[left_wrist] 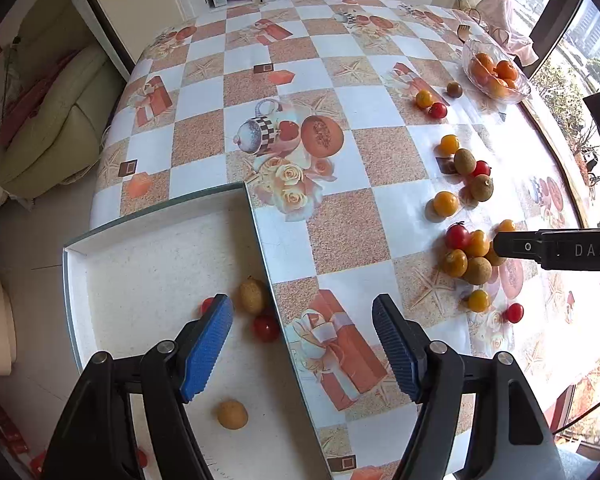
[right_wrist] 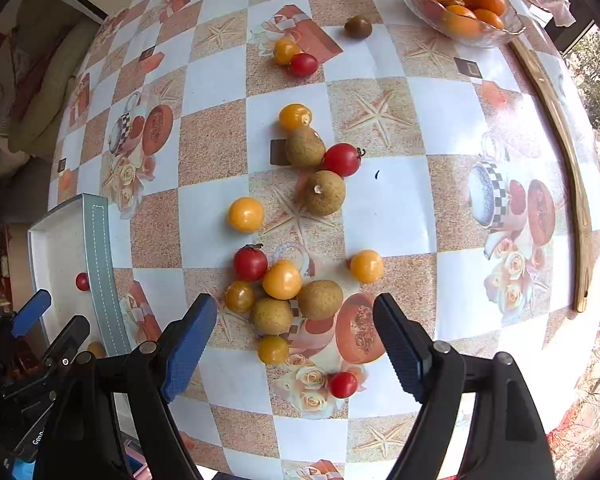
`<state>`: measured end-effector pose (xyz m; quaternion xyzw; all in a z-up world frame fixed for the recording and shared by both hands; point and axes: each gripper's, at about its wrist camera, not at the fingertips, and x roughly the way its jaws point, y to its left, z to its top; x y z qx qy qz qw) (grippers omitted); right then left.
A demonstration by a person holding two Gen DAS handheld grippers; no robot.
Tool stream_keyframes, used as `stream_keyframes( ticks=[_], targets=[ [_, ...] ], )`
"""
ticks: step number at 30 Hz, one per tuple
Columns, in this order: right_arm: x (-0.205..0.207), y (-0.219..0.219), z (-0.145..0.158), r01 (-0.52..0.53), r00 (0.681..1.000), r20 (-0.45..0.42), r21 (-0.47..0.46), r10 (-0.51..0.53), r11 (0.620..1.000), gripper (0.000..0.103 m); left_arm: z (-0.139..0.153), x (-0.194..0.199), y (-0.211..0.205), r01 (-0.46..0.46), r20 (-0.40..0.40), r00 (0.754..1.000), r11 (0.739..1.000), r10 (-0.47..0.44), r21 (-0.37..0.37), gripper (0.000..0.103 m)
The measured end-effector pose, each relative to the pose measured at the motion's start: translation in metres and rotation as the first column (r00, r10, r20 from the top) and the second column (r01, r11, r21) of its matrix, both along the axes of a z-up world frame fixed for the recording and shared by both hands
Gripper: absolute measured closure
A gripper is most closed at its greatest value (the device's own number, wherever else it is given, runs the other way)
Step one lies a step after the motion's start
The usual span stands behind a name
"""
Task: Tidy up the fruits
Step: 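Grasp a yellow tomato with the left tool while the right tool grasps another yellow tomato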
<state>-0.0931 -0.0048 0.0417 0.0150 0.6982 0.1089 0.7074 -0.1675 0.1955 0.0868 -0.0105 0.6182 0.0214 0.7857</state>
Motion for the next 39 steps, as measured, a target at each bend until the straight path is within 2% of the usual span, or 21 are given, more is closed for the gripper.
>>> stream_keyframes(
  ticks=[4,8,10,16,24,29,30,32,35,36,38,39],
  targets=[
    [0.005,-0.035,-0.009,0.066,0.998,-0.016,-0.012,-0.066,0.998,0.020,-0.007,0.028,-0.032,0.056,-0.017,0.998,0.997,-0.057,-0.053,0.030],
    [0.008,-0.052,-0.013,0.069,0.997,-0.018,0.001,-0.069,0.998,0.020,-0.017,0.050,-0.057,0.093,-0.034,0.995,0.992,-0.096,-0.080,0.030],
    [0.009,-0.057,-0.013,0.057,0.998,-0.012,0.005,-0.057,0.998,0.024,-0.024,0.061,-0.067,0.101,-0.047,0.993,0.991,-0.106,-0.088,0.030],
    [0.014,-0.068,-0.021,0.008,1.000,-0.017,0.041,-0.007,0.999,0.047,-0.046,0.088,-0.086,0.106,-0.085,0.990,0.990,-0.114,-0.090,0.030],
    [0.014,-0.061,-0.028,-0.101,0.995,0.005,0.051,0.101,0.994,0.050,-0.070,0.103,-0.092,0.086,-0.142,0.985,0.994,-0.095,-0.070,0.030],
    [0.017,-0.047,-0.028,-0.148,0.989,0.027,0.044,0.146,0.988,0.055,-0.075,0.104,-0.094,0.108,-0.151,0.982,0.993,-0.113,-0.042,0.032],
    [0.018,-0.046,-0.028,-0.159,0.987,0.031,0.046,0.158,0.986,0.059,-0.075,0.105,-0.095,0.110,-0.151,0.982,0.993,-0.115,-0.039,0.032],
    [0.020,-0.037,-0.029,-0.183,0.983,0.037,0.045,0.182,0.982,0.064,-0.076,0.104,-0.099,0.111,-0.146,0.983,0.993,-0.115,-0.039,0.039],
    [0.020,-0.025,-0.032,-0.225,0.974,0.031,0.042,0.224,0.973,0.081,-0.074,0.105,-0.105,0.114,-0.135,0.984,0.993,-0.118,-0.040,0.055],
    [0.017,-0.019,-0.031,-0.231,0.973,0.031,0.039,0.230,0.972,0.082,-0.074,0.105,-0.105,0.115,-0.132,0.984,0.993,-0.119,-0.042,0.059],
    [0.016,-0.018,-0.032,-0.222,0.975,0.027,0.052,0.221,0.974,0.082,-0.072,0.105,-0.107,0.116,-0.128,0.984,0.992,-0.121,-0.045,0.076],
    [0.015,-0.017,-0.033,-0.208,0.978,0.021,0.064,0.207,0.976,0.083,-0.071,0.105,-0.106,0.113,-0.129,0.985,0.993,-0.118,-0.047,0.077]
  ],
)
